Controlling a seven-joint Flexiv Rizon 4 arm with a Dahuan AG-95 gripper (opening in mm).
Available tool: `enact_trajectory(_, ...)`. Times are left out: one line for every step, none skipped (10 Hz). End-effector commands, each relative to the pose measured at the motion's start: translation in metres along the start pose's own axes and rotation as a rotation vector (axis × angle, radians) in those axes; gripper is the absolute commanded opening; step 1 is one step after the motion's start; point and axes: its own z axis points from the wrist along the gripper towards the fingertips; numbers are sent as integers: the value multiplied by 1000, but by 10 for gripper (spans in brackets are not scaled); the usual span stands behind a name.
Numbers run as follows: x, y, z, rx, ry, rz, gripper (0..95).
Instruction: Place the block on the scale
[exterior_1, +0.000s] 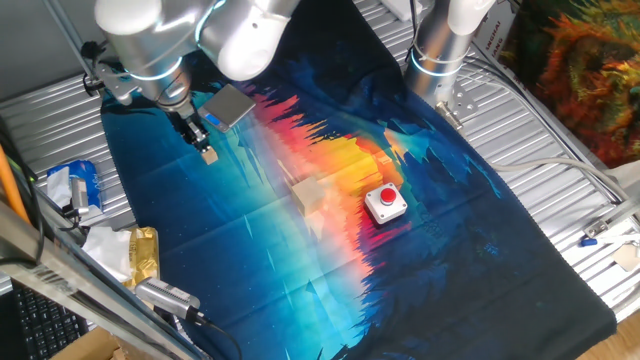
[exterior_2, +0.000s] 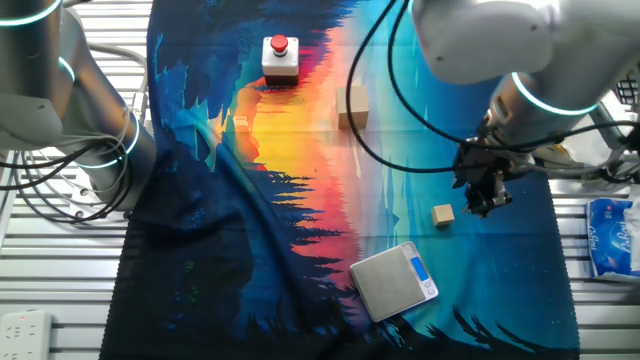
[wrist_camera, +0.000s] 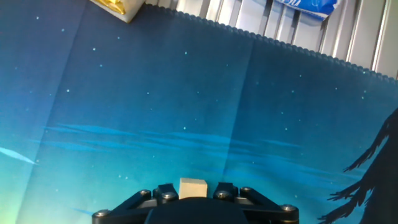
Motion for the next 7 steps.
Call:
enact_trajectory(-3, -1, 3, -8, 4, -3, 380)
enact_trajectory(-6, -4, 13, -7, 5, -16, 380)
enact_trajectory(-7, -6, 19, -7, 3, -21, 380)
enact_trajectory(-8, -7, 22, -6, 2, -22, 380)
enact_trajectory(-8, -7, 24, -6, 3, -23, 380)
enact_trajectory(-8, -8, 29, -7, 2, -24, 380)
enact_trajectory(-6, -8, 32, -9, -2, -20, 380)
